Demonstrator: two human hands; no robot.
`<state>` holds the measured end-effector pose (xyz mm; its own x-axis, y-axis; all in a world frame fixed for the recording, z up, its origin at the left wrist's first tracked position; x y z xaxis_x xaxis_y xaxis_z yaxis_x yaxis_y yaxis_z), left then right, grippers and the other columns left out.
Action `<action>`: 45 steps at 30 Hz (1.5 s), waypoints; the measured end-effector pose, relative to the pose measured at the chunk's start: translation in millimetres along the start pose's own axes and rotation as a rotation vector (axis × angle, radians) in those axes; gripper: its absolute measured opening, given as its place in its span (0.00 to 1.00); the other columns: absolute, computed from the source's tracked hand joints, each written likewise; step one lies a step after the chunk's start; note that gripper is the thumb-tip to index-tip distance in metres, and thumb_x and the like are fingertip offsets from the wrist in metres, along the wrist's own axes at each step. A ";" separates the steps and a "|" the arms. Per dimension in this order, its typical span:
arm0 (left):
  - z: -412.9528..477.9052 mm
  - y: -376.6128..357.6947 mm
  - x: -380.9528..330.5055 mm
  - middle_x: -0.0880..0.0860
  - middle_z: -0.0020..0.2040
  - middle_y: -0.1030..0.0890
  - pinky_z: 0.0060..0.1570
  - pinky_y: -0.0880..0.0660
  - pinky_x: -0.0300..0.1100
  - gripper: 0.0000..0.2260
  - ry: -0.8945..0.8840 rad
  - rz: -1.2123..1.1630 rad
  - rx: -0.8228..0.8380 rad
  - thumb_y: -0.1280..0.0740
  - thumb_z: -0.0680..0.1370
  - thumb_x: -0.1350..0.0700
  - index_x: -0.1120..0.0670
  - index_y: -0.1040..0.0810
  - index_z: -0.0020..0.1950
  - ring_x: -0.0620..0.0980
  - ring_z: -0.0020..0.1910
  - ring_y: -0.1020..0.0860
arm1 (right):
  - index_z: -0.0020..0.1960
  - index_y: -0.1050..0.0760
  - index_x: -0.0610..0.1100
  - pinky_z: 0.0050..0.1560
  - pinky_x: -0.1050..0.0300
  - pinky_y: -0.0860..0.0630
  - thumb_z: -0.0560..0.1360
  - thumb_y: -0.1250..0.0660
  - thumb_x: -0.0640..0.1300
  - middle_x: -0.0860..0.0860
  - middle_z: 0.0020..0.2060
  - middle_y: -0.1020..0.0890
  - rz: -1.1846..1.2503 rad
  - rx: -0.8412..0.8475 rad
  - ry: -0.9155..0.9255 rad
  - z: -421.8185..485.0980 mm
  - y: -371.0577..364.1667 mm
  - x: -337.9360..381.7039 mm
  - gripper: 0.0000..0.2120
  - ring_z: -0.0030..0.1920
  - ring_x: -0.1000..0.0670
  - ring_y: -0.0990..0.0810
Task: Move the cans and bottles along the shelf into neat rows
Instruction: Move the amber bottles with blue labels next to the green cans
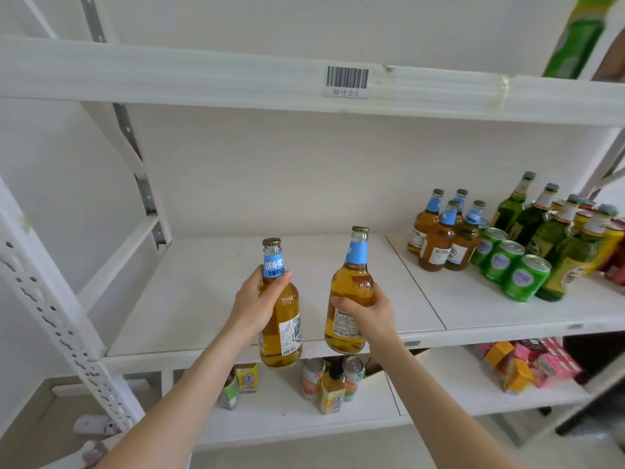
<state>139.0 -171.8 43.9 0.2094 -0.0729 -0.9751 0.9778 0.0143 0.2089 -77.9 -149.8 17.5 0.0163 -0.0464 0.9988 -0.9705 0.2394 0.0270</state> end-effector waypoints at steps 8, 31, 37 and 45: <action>3.1 -70.2 -25.8 0.48 0.53 0.19 0.49 0.25 0.41 0.15 -0.050 0.060 0.061 0.35 0.78 0.42 0.47 0.27 0.61 0.47 0.53 0.21 | 0.55 0.28 0.56 0.42 0.57 0.23 0.65 0.21 0.47 0.53 0.50 0.19 -0.019 -0.061 0.007 8.8 84.0 0.3 0.23 0.50 0.51 0.19; 107.6 -320.7 -55.5 0.47 0.54 0.18 0.57 0.22 0.47 0.14 -0.054 0.026 0.140 0.33 0.75 0.40 0.43 0.25 0.58 0.48 0.55 0.20 | 0.56 0.26 0.57 0.37 0.62 0.24 0.60 0.19 0.46 0.56 0.48 0.17 0.040 -0.101 -0.082 153.3 294.3 -17.7 0.28 0.48 0.54 0.18; 113.1 -370.8 -55.6 0.44 0.54 0.19 0.53 0.24 0.41 0.13 -0.040 0.037 0.080 0.33 0.77 0.43 0.42 0.27 0.60 0.45 0.55 0.21 | 0.56 0.26 0.56 0.37 0.63 0.27 0.59 0.18 0.46 0.56 0.48 0.17 0.027 -0.077 -0.084 184.1 335.8 -24.4 0.29 0.48 0.55 0.19; 127.8 -408.8 -48.4 0.42 0.55 0.20 0.50 0.25 0.34 0.17 -0.025 0.037 0.086 0.32 0.77 0.46 0.45 0.27 0.65 0.42 0.56 0.21 | 0.53 0.26 0.57 0.39 0.65 0.26 0.61 0.18 0.42 0.56 0.48 0.17 0.031 -0.039 -0.086 210.1 356.4 -41.5 0.27 0.47 0.57 0.19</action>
<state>-271.0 -301.5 15.2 0.2442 -0.0991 -0.9646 0.9655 -0.0680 0.2514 -475.0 -266.3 -23.0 -0.0357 -0.1215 0.9920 -0.9600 0.2798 -0.0002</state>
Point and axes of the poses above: each hand's wrist, its own z-axis towards the middle knuckle, its own y-axis out of the back of the hand, x = y × z, the point moved 3 cm from there along z, towards the middle knuckle
